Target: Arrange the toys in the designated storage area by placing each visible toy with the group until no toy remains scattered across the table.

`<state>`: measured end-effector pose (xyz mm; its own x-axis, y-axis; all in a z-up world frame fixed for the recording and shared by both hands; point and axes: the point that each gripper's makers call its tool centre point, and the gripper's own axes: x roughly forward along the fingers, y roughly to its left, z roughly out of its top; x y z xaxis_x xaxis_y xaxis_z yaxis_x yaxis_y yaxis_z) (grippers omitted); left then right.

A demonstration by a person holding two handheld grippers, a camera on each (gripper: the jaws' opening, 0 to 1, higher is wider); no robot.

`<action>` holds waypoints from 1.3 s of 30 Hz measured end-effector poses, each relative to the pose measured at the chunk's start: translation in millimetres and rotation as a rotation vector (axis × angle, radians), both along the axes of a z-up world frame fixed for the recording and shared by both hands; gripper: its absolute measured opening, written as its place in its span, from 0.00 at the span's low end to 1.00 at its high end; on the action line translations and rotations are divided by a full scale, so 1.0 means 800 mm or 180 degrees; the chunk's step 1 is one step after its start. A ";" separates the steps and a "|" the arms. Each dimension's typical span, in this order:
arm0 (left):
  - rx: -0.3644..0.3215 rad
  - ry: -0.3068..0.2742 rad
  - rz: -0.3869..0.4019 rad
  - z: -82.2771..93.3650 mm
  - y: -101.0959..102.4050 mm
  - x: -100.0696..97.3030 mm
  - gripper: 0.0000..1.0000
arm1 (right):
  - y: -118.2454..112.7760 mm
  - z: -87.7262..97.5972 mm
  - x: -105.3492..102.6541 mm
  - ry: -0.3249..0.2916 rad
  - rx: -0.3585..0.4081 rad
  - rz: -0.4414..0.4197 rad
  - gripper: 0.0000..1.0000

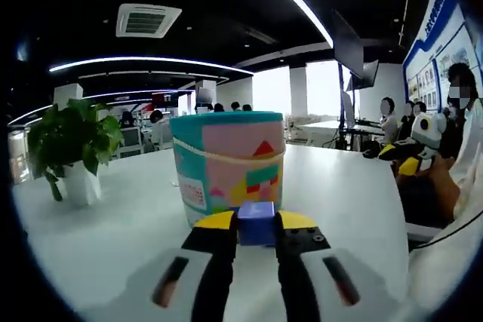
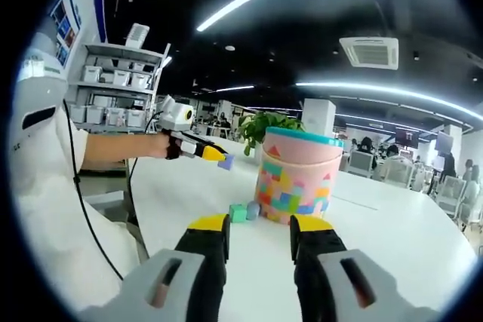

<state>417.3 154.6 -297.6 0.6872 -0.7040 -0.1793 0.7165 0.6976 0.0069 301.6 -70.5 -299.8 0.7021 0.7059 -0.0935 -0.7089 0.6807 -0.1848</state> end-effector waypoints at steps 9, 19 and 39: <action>0.0095 -0.0044 -0.0267 0.051 -0.014 0.002 0.20 | 0.000 0.014 0.000 0.0050 0.0293 0.0000 0.36; 0.0031 -0.0233 -0.0223 0.123 -0.013 0.026 0.20 | 0.009 0.006 -0.004 0.0002 0.0109 0.0075 0.35; 0.0097 -0.0436 -0.0260 0.178 -0.049 0.110 0.20 | 0.009 -0.002 0.003 0.0050 0.0086 0.0044 0.34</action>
<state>505.2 115.6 -155.3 0.6474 -0.7542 -0.1100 0.7617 0.6350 0.1289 303.8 -63.5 -301.4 0.6908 0.7180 -0.0854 -0.7210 0.6753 -0.1553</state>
